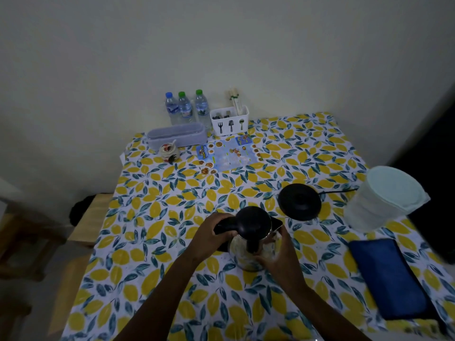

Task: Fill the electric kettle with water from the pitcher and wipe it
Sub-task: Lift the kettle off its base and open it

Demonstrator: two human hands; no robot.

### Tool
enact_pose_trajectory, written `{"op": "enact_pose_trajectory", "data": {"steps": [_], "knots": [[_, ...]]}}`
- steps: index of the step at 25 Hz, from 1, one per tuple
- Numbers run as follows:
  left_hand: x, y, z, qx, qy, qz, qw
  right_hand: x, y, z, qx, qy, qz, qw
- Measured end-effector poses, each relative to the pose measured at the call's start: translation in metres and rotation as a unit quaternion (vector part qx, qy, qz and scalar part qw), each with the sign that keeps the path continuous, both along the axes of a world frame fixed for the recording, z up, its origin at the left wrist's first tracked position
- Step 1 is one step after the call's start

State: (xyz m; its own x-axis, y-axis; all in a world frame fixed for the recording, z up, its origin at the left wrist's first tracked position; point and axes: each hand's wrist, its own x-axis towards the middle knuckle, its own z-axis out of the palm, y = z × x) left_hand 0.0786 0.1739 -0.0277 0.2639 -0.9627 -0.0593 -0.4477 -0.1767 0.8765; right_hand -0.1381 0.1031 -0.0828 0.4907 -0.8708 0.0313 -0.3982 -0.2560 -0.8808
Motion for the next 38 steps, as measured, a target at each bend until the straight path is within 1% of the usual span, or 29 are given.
{"op": "enact_pose_trajectory", "data": {"steps": [2, 3, 5, 6, 8, 11, 13, 16, 18, 19, 20, 22, 23, 24, 26, 28, 32, 35, 36, 37, 38], "knots": [[-0.008, -0.006, 0.005, -0.005, -0.058, 0.007, 0.998, -0.003, -0.004, -0.001, -0.047, 0.050, 0.005, 0.998], [-0.014, -0.011, 0.008, -0.002, -0.093, 0.010, 0.996, -0.004, -0.008, 0.000, -0.096, 0.083, 0.022, 0.992], [-0.029, -0.022, 0.011, -0.003, -0.159, 0.006, 0.987, -0.007, -0.014, 0.004, -0.190, 0.159, 0.069, 0.966], [-0.038, -0.028, 0.011, -0.004, -0.188, 0.003, 0.982, -0.007, -0.016, 0.006, -0.209, 0.190, 0.088, 0.955], [-0.055, -0.035, 0.007, 0.007, -0.248, 0.004, 0.969, -0.008, -0.017, 0.008, -0.209, 0.218, 0.104, 0.948], [-0.067, -0.039, -0.002, -0.003, -0.320, 0.043, 0.946, -0.008, -0.017, 0.008, -0.194, 0.217, 0.100, 0.951], [-0.070, -0.039, -0.004, -0.017, -0.327, 0.060, 0.943, -0.008, -0.016, 0.009, -0.195, 0.205, 0.101, 0.954], [-0.077, -0.040, -0.002, -0.045, -0.317, 0.086, 0.943, -0.010, -0.016, 0.009, -0.194, 0.182, 0.103, 0.959], [-0.082, -0.040, 0.000, -0.064, -0.298, 0.100, 0.947, -0.010, -0.017, 0.008, -0.185, 0.171, 0.102, 0.962], [-0.084, -0.040, 0.002, -0.073, -0.266, 0.109, 0.955, -0.010, -0.017, 0.008, -0.179, 0.164, 0.100, 0.965], [-0.084, -0.038, 0.006, -0.083, -0.213, 0.123, 0.966, -0.010, -0.017, 0.009, -0.175, 0.159, 0.097, 0.967], [-0.078, -0.031, 0.014, -0.113, -0.066, 0.158, 0.979, -0.010, -0.016, 0.010, -0.177, 0.156, 0.093, 0.967], [-0.073, -0.027, 0.017, -0.133, 0.001, 0.174, 0.976, -0.010, -0.015, 0.010, -0.183, 0.158, 0.093, 0.966], [-0.067, -0.020, 0.019, -0.146, 0.050, 0.190, 0.970, -0.010, -0.014, 0.011, -0.187, 0.155, 0.095, 0.965], [-0.054, -0.007, 0.021, -0.148, 0.112, 0.211, 0.960, -0.010, -0.014, 0.011, -0.177, 0.139, 0.096, 0.970], [-0.045, 0.004, 0.020, -0.127, 0.143, 0.236, 0.953, -0.010, -0.014, 0.012, -0.164, 0.131, 0.096, 0.973], [-0.039, 0.014, 0.018, -0.089, 0.177, 0.299, 0.934, -0.009, -0.013, 0.013, -0.156, 0.127, 0.092, 0.975], [-0.037, 0.020, 0.023, -0.112, 0.246, 0.330, 0.905, -0.008, -0.013, 0.013, -0.163, 0.135, 0.089, 0.973], [-0.035, 0.022, 0.026, -0.116, 0.249, 0.334, 0.902, -0.008, -0.012, 0.013, -0.165, 0.136, 0.088, 0.973], [-0.033, 0.023, 0.028, -0.116, 0.222, 0.339, 0.907, -0.008, -0.012, 0.014, -0.167, 0.138, 0.086, 0.972], [-0.030, 0.023, 0.030, -0.117, 0.167, 0.345, 0.916, -0.009, -0.012, 0.015, -0.168, 0.140, 0.084, 0.972]]}}
